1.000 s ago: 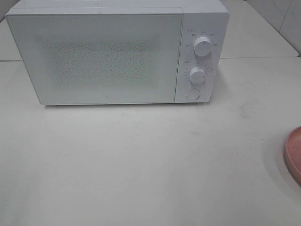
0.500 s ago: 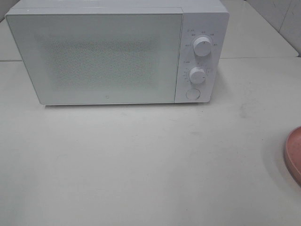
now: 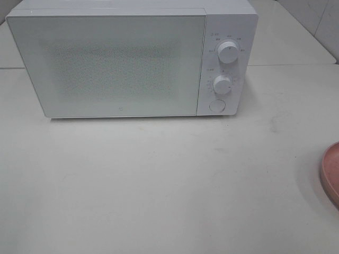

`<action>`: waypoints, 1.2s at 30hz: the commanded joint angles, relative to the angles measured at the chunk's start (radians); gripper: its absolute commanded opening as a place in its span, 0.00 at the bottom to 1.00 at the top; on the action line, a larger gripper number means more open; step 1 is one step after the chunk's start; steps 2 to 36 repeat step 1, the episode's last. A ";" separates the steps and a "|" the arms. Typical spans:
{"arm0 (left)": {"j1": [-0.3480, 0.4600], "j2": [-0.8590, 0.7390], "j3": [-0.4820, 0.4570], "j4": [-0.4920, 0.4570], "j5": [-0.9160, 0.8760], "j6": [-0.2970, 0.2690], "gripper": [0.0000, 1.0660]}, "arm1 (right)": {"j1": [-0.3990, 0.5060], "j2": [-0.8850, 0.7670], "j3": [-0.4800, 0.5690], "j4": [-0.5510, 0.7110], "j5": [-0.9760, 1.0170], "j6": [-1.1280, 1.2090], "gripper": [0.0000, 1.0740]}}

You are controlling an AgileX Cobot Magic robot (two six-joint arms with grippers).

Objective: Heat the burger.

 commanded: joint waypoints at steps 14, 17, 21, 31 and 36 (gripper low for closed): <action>0.003 -0.028 0.002 -0.008 -0.007 -0.001 0.94 | -0.004 -0.026 -0.001 -0.003 -0.007 -0.014 0.70; 0.003 -0.028 0.002 -0.008 -0.007 -0.001 0.94 | -0.004 -0.026 -0.001 -0.003 -0.007 -0.014 0.70; 0.003 -0.028 0.002 -0.008 -0.007 -0.001 0.94 | -0.004 -0.026 -0.001 -0.003 -0.007 -0.014 0.70; 0.003 -0.028 0.002 -0.008 -0.007 -0.001 0.94 | -0.004 -0.026 -0.001 -0.003 -0.007 -0.014 0.70; 0.003 -0.028 0.002 -0.008 -0.007 -0.001 0.94 | -0.004 -0.026 -0.001 -0.003 -0.007 -0.014 0.70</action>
